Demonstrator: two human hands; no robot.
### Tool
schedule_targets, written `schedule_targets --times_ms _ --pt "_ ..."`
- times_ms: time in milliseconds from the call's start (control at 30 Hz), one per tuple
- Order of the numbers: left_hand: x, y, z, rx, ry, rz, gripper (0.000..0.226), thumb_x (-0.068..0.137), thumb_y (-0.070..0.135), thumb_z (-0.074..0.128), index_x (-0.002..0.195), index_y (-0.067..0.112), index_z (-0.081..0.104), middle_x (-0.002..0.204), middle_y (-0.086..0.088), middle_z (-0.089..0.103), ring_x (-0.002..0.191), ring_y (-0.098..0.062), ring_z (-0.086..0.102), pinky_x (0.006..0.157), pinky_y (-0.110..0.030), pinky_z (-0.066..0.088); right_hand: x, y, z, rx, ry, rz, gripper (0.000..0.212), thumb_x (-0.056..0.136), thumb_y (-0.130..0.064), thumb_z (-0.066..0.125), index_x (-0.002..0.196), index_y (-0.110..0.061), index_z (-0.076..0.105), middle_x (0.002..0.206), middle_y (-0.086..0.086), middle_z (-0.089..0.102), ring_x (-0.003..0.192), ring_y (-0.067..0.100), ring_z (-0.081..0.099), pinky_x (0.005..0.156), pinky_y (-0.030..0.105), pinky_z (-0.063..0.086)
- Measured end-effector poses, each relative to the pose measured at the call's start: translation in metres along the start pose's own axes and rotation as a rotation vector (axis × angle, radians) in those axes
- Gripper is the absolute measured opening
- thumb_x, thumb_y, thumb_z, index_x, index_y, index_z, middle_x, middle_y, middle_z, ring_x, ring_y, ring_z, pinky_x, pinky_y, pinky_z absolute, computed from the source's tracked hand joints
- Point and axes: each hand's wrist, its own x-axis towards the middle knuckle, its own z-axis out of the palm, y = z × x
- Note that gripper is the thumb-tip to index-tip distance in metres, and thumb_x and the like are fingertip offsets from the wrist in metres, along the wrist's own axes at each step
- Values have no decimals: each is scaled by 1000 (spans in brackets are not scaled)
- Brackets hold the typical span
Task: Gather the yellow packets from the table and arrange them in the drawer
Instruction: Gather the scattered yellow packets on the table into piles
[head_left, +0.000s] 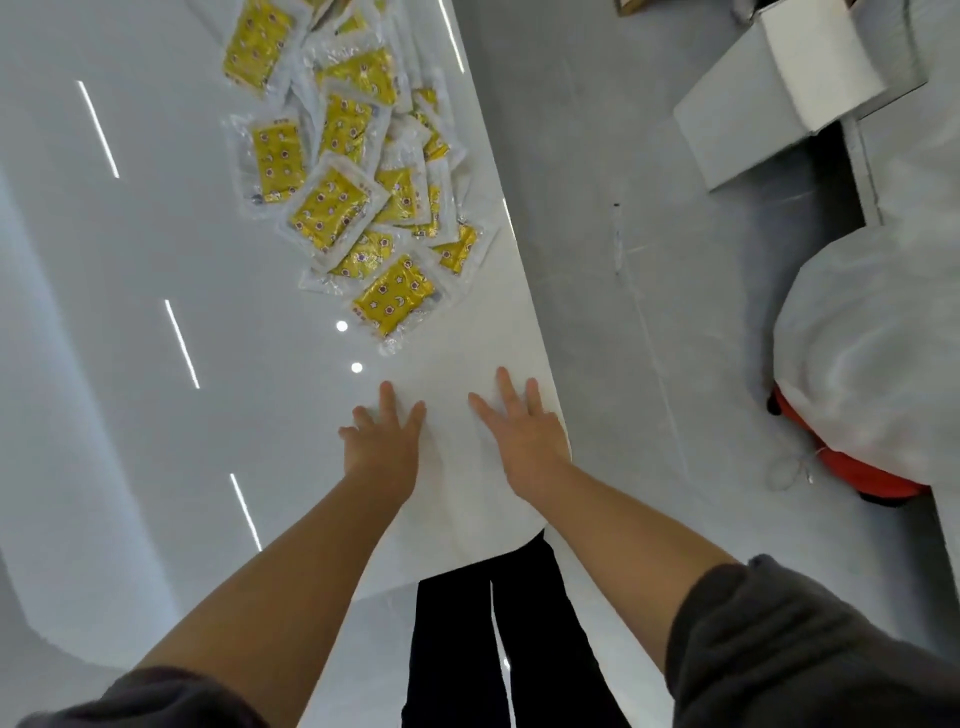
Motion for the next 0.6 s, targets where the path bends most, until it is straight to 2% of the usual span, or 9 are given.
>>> schedule_targets --times_ms 67,133,200,267,333,400,533,600 --pt "3 13 -20 8 9 -28 76 90 21 55 151 19 10 157 -20 -8 136 -41 24 108 -44 36 2 9 -4 -69 -47 -28 107 84 -6 62 149 -41 -15 154 -2 -34 148 31 -12 110 45 33" --pt "11 29 -35 -15 131 -34 74 85 19 62 147 14 21 156 -19 -1 138 -42 20 108 -41 36 4 21 -7 -90 -63 -74 100 87 -7 57 149 -40 -14 155 -6 -33 148 25 -9 111 44 32" --pt "24 44 -45 -116 222 -54 85 84 16 65 148 16 10 157 -17 -5 142 -42 12 106 -42 39 6 39 -13 -85 -42 -167 89 90 -8 52 151 -36 -6 157 -11 -26 149 18 -1 107 41 34" --pt "31 58 -48 -241 202 -104 95 85 16 65 150 20 -4 156 -17 -11 143 -43 8 101 -43 45 10 62 -25 25 -70 -263 74 95 -11 47 153 -34 7 160 -16 -11 148 11 11 108 35 34" --pt "35 71 -51 -297 175 -155 96 87 17 62 151 20 -10 155 -20 -14 142 -47 7 96 -41 49 17 88 -46 124 -71 -320 63 98 -17 44 152 -35 17 160 -18 1 145 9 21 111 30 31" --pt "38 77 -56 -324 160 -179 93 88 12 57 150 17 -11 154 -22 -15 141 -49 5 96 -40 50 34 109 -71 75 -11 -350 62 98 -15 42 153 -30 16 161 -14 -2 147 12 17 111 30 28" --pt "37 79 -64 -409 66 -175 92 85 6 55 150 17 -9 153 -22 -20 141 -51 -4 98 -44 48 68 123 -118 -122 -41 -379 75 92 2 37 154 -25 4 159 -14 -17 149 18 -3 113 44 24" --pt "39 82 -70 -428 30 -193 92 86 7 55 150 16 -10 152 -23 -24 141 -52 -7 99 -45 47 74 124 -134 -211 -67 -419 81 89 5 39 154 -26 1 158 -15 -19 149 21 0 112 47 25"
